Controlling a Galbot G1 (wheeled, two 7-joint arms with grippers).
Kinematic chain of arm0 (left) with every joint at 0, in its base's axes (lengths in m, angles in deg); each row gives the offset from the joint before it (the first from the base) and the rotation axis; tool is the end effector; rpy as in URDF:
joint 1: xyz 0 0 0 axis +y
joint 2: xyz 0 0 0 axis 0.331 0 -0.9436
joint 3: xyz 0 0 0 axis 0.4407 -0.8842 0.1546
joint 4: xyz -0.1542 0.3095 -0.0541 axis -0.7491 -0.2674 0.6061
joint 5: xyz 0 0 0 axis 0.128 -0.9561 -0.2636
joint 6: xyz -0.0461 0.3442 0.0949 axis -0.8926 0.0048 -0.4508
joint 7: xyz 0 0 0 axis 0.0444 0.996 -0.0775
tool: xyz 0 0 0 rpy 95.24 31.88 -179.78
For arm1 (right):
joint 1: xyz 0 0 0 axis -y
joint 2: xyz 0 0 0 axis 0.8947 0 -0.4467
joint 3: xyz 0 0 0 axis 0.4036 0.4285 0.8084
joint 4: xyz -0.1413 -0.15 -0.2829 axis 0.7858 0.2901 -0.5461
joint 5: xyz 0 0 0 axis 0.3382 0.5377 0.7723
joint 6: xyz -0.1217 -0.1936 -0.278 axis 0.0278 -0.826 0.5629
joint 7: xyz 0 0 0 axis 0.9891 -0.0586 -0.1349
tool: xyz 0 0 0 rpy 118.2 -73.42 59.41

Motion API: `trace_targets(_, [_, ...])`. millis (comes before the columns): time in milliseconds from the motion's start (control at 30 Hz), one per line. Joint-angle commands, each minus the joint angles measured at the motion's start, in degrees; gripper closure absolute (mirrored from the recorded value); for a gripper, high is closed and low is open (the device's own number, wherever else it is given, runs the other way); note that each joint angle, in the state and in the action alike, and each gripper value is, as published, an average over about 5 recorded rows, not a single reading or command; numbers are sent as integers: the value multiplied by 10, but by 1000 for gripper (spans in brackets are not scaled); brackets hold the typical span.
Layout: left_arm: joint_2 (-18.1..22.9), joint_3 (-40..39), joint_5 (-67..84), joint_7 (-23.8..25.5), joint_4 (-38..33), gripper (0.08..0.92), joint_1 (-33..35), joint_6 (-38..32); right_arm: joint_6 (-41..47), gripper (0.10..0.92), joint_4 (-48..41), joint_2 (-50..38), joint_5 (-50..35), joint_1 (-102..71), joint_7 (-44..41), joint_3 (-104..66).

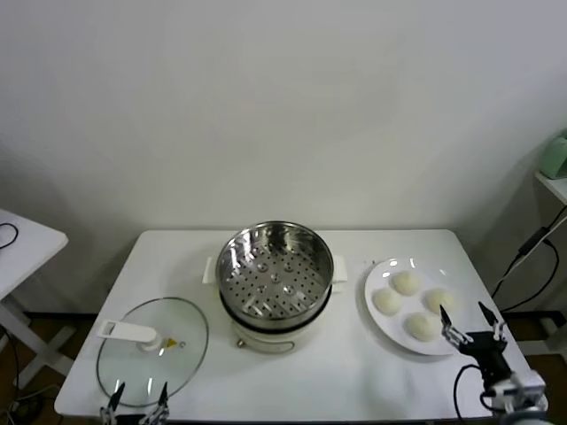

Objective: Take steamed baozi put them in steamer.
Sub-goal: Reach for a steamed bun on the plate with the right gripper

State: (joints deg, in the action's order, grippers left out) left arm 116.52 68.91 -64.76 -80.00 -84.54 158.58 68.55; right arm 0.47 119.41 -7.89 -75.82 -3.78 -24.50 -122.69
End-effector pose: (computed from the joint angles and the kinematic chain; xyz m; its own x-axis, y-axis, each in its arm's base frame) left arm 0.0586 0.0825 -0.3674 -0.9038 -0.1239 0.4097 -0.0769 0.9886 0.1293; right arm 0.2110 -0.1859 -0.2816 -0.9540 -0.0275 0.2985 -0.1175 0.9504 -0.2879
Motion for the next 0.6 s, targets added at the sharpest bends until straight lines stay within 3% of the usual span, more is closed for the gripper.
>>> trace_targets(33, [-2, -1, -1, 0, -1, 177, 0, 0, 160, 203, -15, -221, 71, 85, -115, 50])
trace_targets(367, [-5, -3, -5, 0, 2, 177, 0, -7, 129, 203, -143, -384, 134, 297, -287, 255])
trace_targets(600, [-4, -12, -15, 0, 6, 177, -3, -13, 95, 203, -213, -400, 136, 571, -360, 529])
